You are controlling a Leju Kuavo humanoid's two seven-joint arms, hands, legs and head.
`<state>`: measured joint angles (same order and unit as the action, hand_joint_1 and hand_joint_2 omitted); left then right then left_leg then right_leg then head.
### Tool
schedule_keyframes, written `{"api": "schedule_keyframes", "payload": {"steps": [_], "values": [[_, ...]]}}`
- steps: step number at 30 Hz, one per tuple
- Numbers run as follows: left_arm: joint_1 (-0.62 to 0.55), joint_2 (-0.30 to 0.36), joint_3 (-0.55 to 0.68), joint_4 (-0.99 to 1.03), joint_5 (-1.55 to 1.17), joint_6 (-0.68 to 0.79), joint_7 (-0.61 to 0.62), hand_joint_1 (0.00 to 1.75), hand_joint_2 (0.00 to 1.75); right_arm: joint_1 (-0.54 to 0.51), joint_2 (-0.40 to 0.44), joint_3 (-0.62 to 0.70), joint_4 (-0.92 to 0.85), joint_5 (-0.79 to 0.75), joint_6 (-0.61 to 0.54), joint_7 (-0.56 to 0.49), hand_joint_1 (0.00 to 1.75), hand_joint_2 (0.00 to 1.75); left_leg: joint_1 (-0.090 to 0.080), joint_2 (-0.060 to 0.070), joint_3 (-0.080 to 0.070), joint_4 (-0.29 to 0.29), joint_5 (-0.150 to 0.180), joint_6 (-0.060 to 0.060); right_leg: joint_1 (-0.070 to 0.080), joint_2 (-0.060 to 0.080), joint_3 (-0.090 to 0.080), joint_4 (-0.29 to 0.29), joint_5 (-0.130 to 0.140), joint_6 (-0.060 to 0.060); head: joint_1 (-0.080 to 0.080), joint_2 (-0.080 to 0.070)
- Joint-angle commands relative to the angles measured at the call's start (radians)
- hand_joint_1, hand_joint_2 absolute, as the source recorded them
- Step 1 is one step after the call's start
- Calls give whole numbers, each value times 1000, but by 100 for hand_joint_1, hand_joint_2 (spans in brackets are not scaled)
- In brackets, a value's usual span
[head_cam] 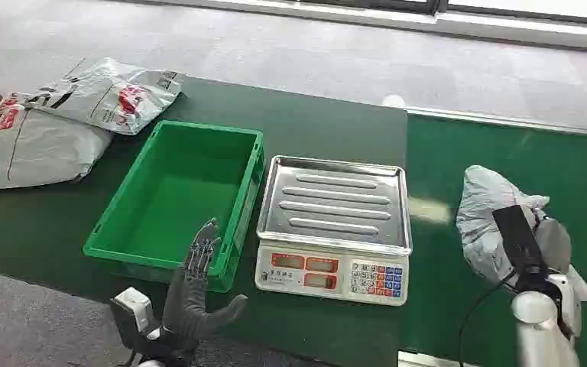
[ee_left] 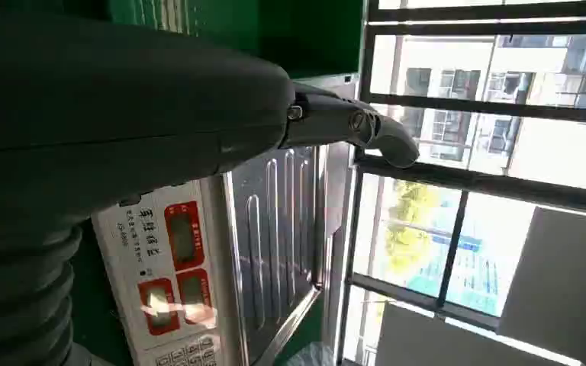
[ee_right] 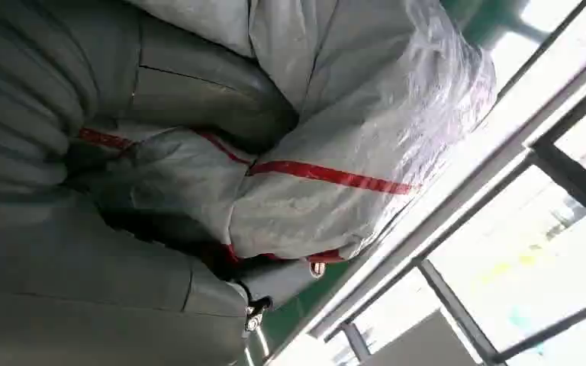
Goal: Moved the parcel from conveyor to table for the left to box.
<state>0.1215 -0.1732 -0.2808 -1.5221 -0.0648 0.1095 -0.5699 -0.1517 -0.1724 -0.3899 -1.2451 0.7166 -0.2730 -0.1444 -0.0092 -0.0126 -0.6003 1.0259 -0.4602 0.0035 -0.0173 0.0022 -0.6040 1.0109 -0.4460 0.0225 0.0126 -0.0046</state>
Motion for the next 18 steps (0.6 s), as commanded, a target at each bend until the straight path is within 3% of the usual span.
{"api": "schedule_keyframes", "payload": {"steps": [1, 4, 8, 18], "values": [[-39, 8, -13, 75, 5, 10, -19, 0, 175, 104, 135, 42, -395, -191, -277, -273, 175, 175, 1, 3, 5, -4, 0, -4, 2, 1, 4, -3, 0, -4, 0, 0], [-65, 13, -18, 100, 12, 11, -28, 0, 175, 124, 118, 101, -471, -234, -364, -326, 175, 175, 1, 0, 2, -3, -1, -3, 1, -1, 2, -2, -1, -2, 0, 0], [-79, 8, -5, 95, 14, -4, -23, 0, 175, 127, 98, 128, -478, -250, -389, -336, 175, 175, 1, -1, 1, -1, 0, -2, 1, -2, 1, -1, -1, -2, 0, 0], [-61, 19, -8, 99, 14, -14, -28, 0, 175, 156, 105, 138, -474, -283, -378, -336, 175, 175, 1, -1, 2, -2, 0, -2, 1, -2, 2, -2, -1, -2, 0, 0]]}}
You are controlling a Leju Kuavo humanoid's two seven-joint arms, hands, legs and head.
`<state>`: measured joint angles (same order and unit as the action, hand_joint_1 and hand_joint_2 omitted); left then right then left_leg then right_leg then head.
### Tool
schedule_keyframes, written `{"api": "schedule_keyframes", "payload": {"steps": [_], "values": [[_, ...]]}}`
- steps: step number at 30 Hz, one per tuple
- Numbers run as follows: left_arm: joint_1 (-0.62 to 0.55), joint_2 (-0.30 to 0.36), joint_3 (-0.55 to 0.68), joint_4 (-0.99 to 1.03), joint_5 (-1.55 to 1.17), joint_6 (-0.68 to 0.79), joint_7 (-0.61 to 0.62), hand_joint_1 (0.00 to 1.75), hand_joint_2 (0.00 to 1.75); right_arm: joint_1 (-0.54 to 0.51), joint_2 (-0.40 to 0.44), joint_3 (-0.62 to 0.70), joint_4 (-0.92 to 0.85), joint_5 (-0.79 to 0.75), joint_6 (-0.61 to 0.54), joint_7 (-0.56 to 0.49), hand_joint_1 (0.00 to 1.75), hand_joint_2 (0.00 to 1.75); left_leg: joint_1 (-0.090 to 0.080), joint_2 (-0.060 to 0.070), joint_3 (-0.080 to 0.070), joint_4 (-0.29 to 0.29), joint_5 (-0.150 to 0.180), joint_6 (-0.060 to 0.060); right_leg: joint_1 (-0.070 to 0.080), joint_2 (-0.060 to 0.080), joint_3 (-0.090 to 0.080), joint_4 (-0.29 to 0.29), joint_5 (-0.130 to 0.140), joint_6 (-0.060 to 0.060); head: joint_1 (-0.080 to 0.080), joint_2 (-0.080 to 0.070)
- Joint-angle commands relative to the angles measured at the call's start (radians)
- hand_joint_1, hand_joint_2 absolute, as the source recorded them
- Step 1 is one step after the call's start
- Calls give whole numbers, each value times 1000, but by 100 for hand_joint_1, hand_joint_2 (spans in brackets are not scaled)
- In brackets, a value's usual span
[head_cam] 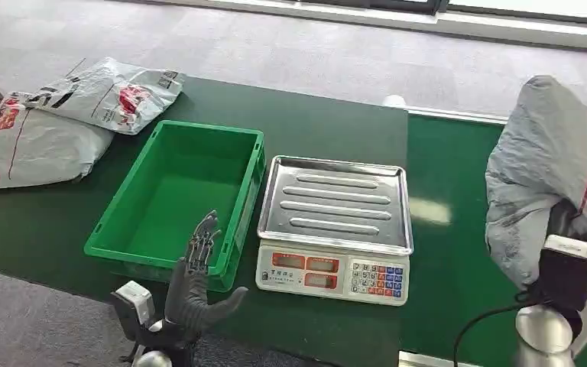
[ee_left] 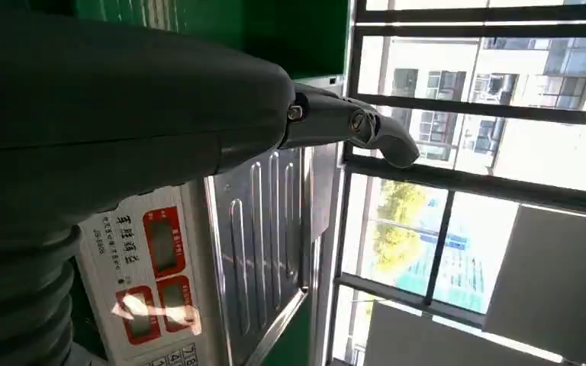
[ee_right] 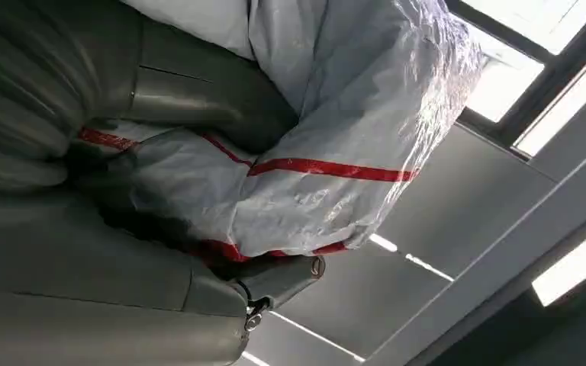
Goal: Moved the parcel from conveyor to table for the left to box.
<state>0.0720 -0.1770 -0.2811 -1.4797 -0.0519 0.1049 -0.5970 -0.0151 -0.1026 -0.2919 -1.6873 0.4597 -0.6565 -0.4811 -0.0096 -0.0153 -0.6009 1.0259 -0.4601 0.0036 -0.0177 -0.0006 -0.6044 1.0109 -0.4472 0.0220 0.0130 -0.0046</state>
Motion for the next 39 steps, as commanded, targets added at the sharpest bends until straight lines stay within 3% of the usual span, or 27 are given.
{"api": "schedule_keyframes", "payload": {"steps": [1, 2, 4, 8, 10, 14, 16, 20, 22, 26, 34, 39], "values": [[-10, 22, -7, 56, 1, -10, -2, 0, 175, 20, 37, 40, -32, -30, 9, 0, 175, 175, 2, 2, 5, -3, -1, -2, 2, 1, 4, -4, 0, -2, 0, 0], [-8, 22, -10, 59, -1, -12, -5, 0, 175, 23, 42, 44, -27, -52, 27, 2, 175, 175, 1, 2, 3, -2, -1, -2, 1, 1, 3, -2, 0, -2, 0, 0], [-19, 27, -15, 78, -3, -18, -12, 0, 175, 0, 29, 97, 26, -77, 170, 50, 175, 175, 1, 3, 4, -3, -1, -2, 2, 2, 4, -3, 0, -2, 0, 0], [-25, 28, -15, 85, -4, -22, -16, 0, 175, -16, 28, 117, 52, -66, 181, 45, 175, 175, 1, 5, 4, -2, -1, -2, 1, 4, 2, -3, 1, -2, 0, 0], [-36, 28, -21, 94, -8, -35, -25, 0, 175, -36, 19, 186, 84, -3, 255, 44, 175, 175, 1, 6, 4, -3, 0, -2, 2, 5, 2, -3, 1, -2, 0, 0], [-93, 35, -39, 147, -12, -48, -28, 0, 175, -188, 65, 385, 261, 45, 377, 80, 175, 175, 2, 10, 3, -2, -1, -2, 2, 9, 1, -3, 3, -2, 0, 0], [-103, 36, -40, 157, -12, -49, -28, 0, 175, -214, 77, 414, 300, 60, 356, 92, 175, 175, 2, 15, 4, -4, 0, -3, 2, 14, 1, -4, 4, -2, 0, 0], [-100, 39, -42, 154, -12, -48, -28, 0, 175, -202, 56, 420, 284, 47, 351, 94, 175, 175, 2, 10, 4, -4, 1, -3, 2, 8, 2, -3, 3, -2, 0, 0], [-110, 44, -53, 154, -11, -51, -33, 0, 175, -237, 73, 463, 339, 37, 406, 92, 175, 175, 1, 4, 2, -2, 2, -2, 1, 3, 1, -1, 2, -1, 0, 0], [-98, 43, -45, 125, -2, -43, -26, 0, 175, -294, 111, 515, 419, 39, 407, 104, 175, 175, 2, 10, 5, -4, 1, -3, 2, 10, 2, -3, 4, -2, 0, 0], [-90, 40, -37, 112, -7, -39, -14, 0, 175, -283, 87, 493, 394, 4, 410, 110, 175, 175, 2, 1, 1, -1, 2, -2, 2, 1, 1, -1, 2, -1, 0, 0], [-98, 37, -40, 118, -7, -42, -11, 0, 175, -281, 85, 489, 392, 4, 411, 111, 175, 175, 2, 3, 1, -1, 1, -3, 2, 3, 1, -1, 2, -2, 0, 0]]}}
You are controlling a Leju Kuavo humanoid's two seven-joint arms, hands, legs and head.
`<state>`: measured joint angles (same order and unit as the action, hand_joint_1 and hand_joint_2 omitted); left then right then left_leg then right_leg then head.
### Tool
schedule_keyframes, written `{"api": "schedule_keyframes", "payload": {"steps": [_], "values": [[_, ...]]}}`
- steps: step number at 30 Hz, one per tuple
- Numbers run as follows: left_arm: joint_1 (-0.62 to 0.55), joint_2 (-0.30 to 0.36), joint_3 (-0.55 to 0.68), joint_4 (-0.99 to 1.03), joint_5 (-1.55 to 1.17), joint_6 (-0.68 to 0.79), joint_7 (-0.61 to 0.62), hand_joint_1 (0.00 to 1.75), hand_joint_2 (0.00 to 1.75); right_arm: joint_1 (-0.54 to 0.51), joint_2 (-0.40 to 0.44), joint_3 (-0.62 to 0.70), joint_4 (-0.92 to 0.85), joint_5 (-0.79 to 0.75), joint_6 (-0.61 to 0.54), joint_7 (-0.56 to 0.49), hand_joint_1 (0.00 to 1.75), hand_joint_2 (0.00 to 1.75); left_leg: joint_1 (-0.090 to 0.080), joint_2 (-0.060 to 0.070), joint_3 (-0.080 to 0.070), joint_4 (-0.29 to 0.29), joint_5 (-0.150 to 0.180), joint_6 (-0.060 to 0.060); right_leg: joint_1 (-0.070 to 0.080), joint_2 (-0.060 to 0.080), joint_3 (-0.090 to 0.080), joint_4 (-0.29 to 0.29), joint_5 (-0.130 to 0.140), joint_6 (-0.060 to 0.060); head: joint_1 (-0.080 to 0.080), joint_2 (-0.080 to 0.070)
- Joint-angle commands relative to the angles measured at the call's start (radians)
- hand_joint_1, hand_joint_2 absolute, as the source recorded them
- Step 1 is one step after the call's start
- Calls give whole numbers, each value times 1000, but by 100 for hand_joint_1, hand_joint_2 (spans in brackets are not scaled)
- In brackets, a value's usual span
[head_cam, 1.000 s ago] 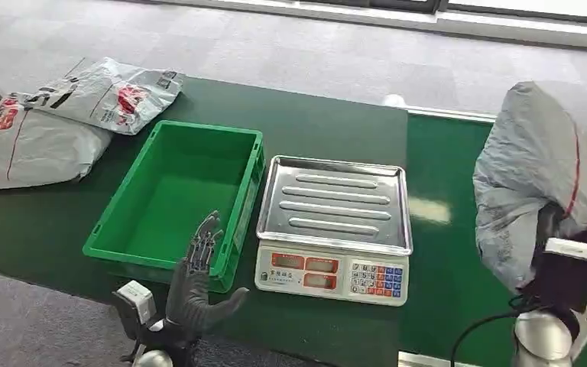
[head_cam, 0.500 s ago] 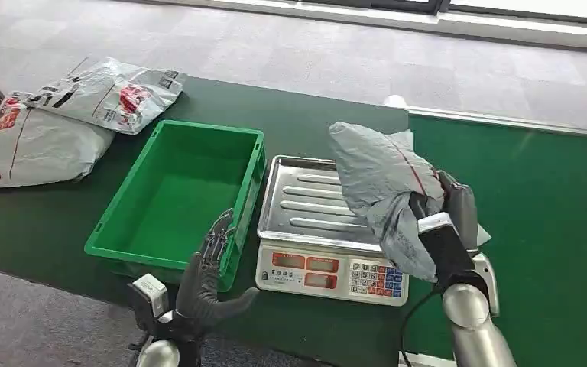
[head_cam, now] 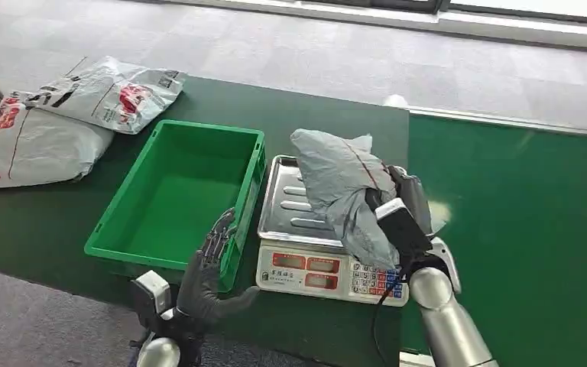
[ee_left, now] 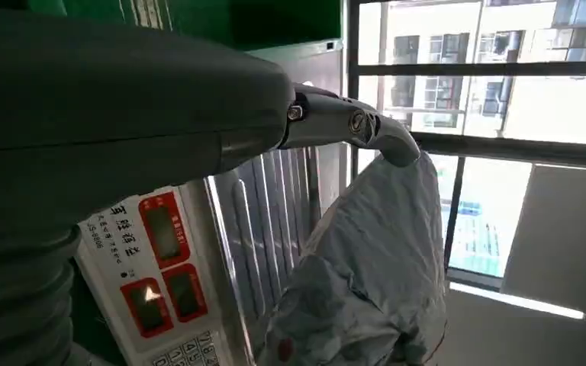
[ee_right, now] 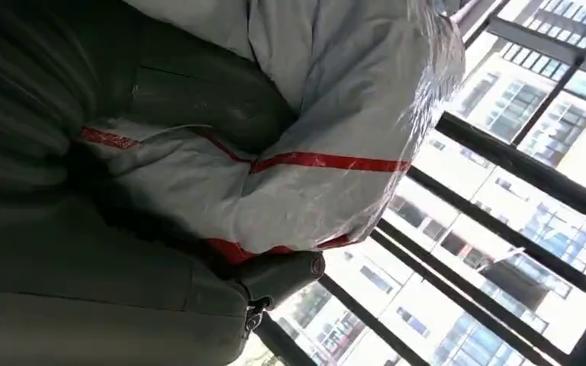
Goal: Moved the parcel from conveyor to table for the left to box.
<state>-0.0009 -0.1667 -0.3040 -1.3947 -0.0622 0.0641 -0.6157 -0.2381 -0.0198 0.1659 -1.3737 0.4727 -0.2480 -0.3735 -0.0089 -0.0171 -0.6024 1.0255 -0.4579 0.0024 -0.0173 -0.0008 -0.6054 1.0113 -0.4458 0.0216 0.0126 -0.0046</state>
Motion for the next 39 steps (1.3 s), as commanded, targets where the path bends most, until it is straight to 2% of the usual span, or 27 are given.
{"api": "schedule_keyframes", "payload": {"steps": [1, 7, 8, 14, 15, 35, 36, 37, 38, 39], "values": [[-28, 26, -17, 33, 3, -2, 8, 0, 175, -57, 0, 30, 79, -9, 3, 3, 175, 175, 0, 4, 2, -1, 0, -1, 1, 3, 1, -1, 1, -1, 0, 0], [-32, 30, -16, 39, 4, -2, 9, 0, 175, -59, -3, 32, 96, -13, 12, 5, 175, 175, 1, 3, 2, -1, 0, -1, 1, 2, 1, -1, 0, -1, 0, 0], [-30, 31, -16, 38, 3, -3, 9, 0, 175, -62, -3, 35, 103, -11, 15, 12, 5, 175, 2, 6, 6, -4, 0, -3, 2, 4, 5, -5, 1, -3, 0, 0], [-30, 31, -16, 38, 3, -3, 9, 0, 175, -62, -3, 35, 103, -11, 15, 12, 5, 175, 0, 2, 2, -1, 0, -1, 1, 2, 1, -1, 0, -1, 0, 0], [-30, 30, -17, 37, 3, -3, 9, 0, 175, -64, -3, 37, 108, -3, 17, 22, 0, 175, 1, 4, 3, -1, -1, -1, 2, 3, 2, -2, 1, -1, 0, 0], [-47, 36, -6, 42, -2, 5, 0, 0, 175, -94, -3, 46, 132, 5, 21, 29, 0, 175, 1, 4, 5, -2, 0, -2, 2, 3, 4, -3, 1, -2, 0, 0], [-55, 37, -7, 40, -16, 14, -10, 0, 175, -86, -4, 41, 113, 2, 6, 9, 0, 175, 1, 4, 4, -2, 0, -2, 1, 3, 2, -2, 1, -1, 0, 0], [-70, 34, -5, 36, -41, 40, -4, 0, 175, -69, -2, 27, 80, -9, -44, -69, 0, 175, 1, 2, 2, -1, 0, -1, 1, 2, 2, -1, 1, -1, 0, 0], [-85, 33, -6, 34, -61, 58, 16, 0, 175, -51, -3, 14, 41, -19, -84, -119, 0, 175, 2, 5, 6, -3, 0, -3, 3, 3, 5, -5, 1, -2, 0, 0], [-101, 31, -4, 33, -81, 84, 45, 0, 175, -33, -2, -9, -2, -49, -107, -147, 0, 175, 2, 2, 3, -1, 0, -2, 2, 1, 2, -2, 1, -2, 0, 0]]}}
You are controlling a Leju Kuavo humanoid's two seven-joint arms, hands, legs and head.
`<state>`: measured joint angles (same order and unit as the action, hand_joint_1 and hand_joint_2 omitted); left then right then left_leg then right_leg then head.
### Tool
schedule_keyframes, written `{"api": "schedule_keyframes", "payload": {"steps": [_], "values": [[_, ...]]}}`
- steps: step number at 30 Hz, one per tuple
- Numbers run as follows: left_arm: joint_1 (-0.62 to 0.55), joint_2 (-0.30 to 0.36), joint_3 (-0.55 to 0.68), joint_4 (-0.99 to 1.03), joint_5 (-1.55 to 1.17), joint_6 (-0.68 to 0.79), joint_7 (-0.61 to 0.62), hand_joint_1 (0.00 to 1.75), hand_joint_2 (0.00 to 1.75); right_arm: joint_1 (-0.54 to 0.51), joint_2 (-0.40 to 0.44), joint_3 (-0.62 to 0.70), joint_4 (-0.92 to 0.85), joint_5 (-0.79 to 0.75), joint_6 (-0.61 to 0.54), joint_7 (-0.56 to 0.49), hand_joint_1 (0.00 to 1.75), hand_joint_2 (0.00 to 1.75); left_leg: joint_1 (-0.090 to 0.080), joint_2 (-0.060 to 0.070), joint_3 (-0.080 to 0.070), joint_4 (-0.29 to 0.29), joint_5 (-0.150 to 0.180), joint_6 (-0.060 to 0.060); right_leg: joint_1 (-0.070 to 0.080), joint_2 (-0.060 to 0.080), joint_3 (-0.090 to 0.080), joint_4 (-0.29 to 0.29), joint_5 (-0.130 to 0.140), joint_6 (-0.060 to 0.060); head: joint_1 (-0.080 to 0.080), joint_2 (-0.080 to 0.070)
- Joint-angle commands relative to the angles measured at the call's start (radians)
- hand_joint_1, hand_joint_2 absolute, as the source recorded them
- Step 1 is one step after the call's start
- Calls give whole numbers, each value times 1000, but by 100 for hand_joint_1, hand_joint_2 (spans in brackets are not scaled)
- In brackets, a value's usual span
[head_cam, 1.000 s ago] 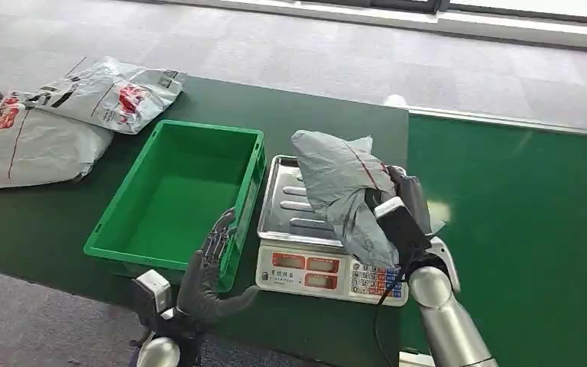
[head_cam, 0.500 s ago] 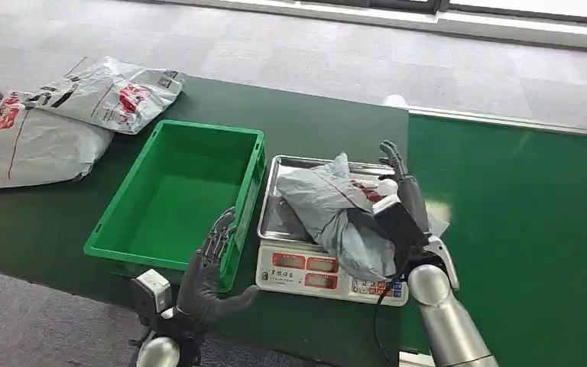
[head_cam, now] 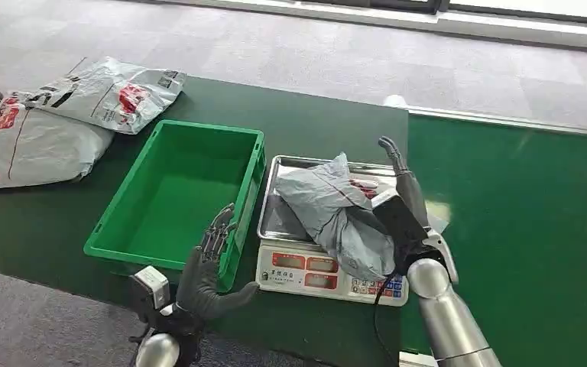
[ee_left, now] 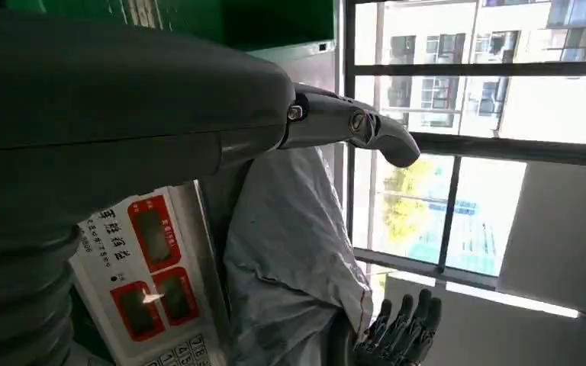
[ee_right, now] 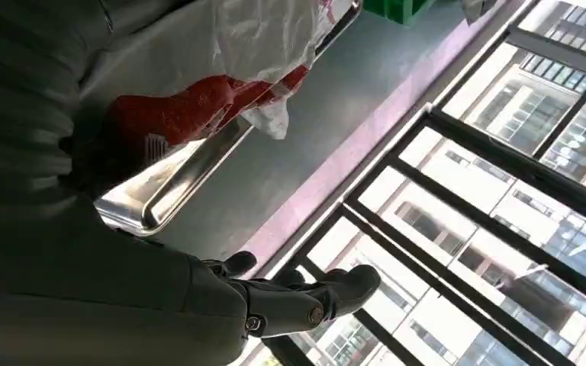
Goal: Moved the parcel from conveyor to table for the left to box.
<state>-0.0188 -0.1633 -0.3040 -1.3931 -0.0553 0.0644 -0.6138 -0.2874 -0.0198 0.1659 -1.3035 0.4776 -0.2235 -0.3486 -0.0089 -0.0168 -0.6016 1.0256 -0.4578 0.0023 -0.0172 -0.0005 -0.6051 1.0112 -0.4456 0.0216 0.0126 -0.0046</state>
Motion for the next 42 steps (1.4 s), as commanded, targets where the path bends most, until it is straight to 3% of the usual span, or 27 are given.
{"api": "schedule_keyframes", "payload": {"steps": [1, 15, 19, 24, 31, 36, 40, 42], "values": [[-96, 27, 0, 24, -90, 90, 53, 0, 175, 30, -8, -30, -110, -74, -144, -178, 0, 175, 2, 0, 2, -1, 0, -2, 2, -1, 3, -2, 0, -2, 0, 0], [-95, 29, 0, 18, -91, 90, 59, 0, 175, 33, -12, -37, -127, -83, -133, -174, 0, 175, 1, 3, 3, -1, 0, -2, 1, 1, 2, -2, 0, -2, 0, 0], [-127, 34, 22, -24, -102, 121, 69, 0, 175, 38, -16, -169, -203, -265, -178, -210, 0, 175, 1, 1, 1, 0, 0, -1, 1, 0, 0, 0, 0, -1, 0, 0], [-112, 42, 33, -63, -106, 133, 76, 0, 175, 53, -30, -246, -247, -299, -171, -235, 0, 175, 2, 0, 3, -1, 0, -2, 2, -2, 4, -3, 0, -1, 0, 0], [-114, 26, 13, -70, -118, 121, 81, 0, 175, 72, -2, -238, -260, -291, -183, -250, 0, 175, 1, 2, 2, -1, 0, -1, 1, 1, 2, -1, 0, -1, 0, 0], [-216, 25, -69, 0, -250, 139, 191, 0, 175, 85, 37, -232, -306, -299, -260, -293, 0, 175, 1, 1, 2, 0, 0, -2, 2, 0, 1, -1, 1, -1, 0, 0], [-372, -21, -198, 127, -442, 160, 340, 0, 175, 206, 61, -224, -387, -270, -411, -327, 0, 175, 1, -4, 1, 0, 1, -1, 1, -5, 2, -1, 0, -1, 0, 0], [-463, -47, -254, 221, -519, 123, 445, 0, 175, 260, 58, -254, -408, -332, -423, -311, 0, 175, 2, -7, 2, -1, 2, -1, 2, -9, 4, -3, 0, -1, 0, 0]]}}
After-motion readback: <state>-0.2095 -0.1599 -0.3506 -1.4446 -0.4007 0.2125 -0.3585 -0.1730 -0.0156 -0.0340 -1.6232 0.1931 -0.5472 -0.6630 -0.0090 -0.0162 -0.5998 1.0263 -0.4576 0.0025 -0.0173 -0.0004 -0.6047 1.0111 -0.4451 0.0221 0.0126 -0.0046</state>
